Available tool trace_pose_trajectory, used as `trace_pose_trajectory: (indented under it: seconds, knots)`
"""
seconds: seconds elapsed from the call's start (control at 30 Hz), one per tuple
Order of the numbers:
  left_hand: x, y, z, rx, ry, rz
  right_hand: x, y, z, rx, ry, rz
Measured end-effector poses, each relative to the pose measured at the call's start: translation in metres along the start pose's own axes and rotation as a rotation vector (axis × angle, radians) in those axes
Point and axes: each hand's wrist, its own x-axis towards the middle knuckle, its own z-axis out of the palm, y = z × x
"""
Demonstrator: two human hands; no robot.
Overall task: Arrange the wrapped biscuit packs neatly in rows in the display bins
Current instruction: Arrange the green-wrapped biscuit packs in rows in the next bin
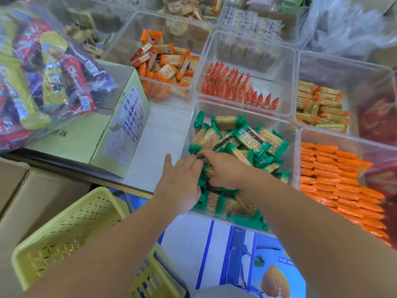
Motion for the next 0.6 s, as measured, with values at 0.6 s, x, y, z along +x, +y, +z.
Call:
trace_pose_trajectory:
  seconds: [0.6]
  knots:
    - [0.004, 0.001, 0.003, 0.166, -0.093, 0.013, -0.046, 0.024, 0.001, 0.242, 0.403, 0.12]
